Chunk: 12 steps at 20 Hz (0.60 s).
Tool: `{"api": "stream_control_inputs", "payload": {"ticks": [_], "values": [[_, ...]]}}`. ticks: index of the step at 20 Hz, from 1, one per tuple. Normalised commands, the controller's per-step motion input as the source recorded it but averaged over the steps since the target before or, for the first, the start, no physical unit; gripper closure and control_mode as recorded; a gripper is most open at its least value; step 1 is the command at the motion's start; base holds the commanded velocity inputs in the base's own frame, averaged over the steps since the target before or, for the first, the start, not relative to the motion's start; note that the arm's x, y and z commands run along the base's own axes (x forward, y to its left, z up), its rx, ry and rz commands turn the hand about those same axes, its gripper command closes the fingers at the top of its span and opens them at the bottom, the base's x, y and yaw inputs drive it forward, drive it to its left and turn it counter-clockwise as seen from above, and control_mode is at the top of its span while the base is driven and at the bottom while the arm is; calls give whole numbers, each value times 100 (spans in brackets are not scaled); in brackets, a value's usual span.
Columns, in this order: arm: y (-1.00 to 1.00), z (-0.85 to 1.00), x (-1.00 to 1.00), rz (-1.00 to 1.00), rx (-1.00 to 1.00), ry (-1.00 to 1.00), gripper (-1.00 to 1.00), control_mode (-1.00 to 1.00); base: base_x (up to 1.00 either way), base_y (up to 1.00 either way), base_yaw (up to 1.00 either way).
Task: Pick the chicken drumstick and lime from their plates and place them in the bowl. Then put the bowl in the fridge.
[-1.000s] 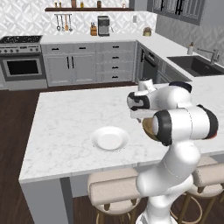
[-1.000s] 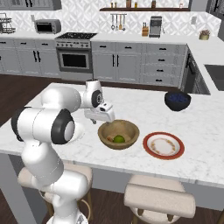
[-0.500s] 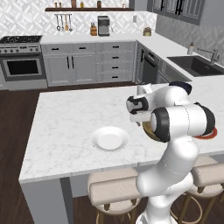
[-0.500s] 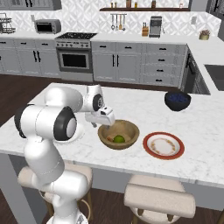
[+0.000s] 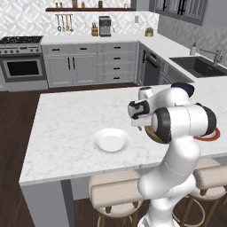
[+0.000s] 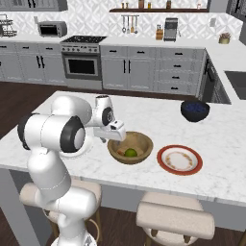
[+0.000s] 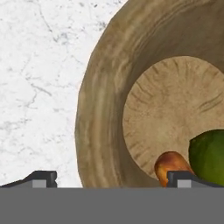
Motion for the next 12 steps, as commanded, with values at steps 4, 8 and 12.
{"api": "stream_control_inputs", "payload": {"ticks": [4,8,12], "values": [[-5,-16,0,6,0,0,-100,-100,0,0,0],[-16,-17,0,7,0,0,-100,-100,0,0,0],[-13,-8,1,7,0,0,-100,-100,0,0,0]]}}
